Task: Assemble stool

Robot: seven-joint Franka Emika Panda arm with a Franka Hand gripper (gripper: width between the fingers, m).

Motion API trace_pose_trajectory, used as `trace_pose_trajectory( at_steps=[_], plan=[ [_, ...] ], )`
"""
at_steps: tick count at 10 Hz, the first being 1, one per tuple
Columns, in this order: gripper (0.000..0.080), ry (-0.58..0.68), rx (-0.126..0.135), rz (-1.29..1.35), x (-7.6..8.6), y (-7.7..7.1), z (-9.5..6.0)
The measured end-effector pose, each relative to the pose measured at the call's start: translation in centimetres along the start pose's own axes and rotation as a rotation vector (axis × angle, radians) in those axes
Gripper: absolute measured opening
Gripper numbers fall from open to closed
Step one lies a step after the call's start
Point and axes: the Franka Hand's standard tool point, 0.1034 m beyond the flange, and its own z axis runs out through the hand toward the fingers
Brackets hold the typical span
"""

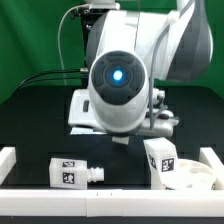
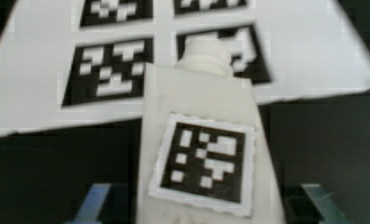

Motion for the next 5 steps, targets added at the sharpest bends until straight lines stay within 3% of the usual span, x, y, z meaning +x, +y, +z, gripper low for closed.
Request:
trace_pose_trajectory(
  at_steps=[2,3,4,5],
  plan=[
    [0.0321,0.074,0.017,-0.023,-2.2,-1.5,-4.3],
    [0.0321,0.148,0.038,-0.04,-3.9,-1.7,-7.3],
    [0.0321,0.259,0.053,-0.084,-4.6,-1.6,-9.4],
    [0.0321,0.372,0.066,-0.099,-4.6,-1.5,-9.7]
  ],
)
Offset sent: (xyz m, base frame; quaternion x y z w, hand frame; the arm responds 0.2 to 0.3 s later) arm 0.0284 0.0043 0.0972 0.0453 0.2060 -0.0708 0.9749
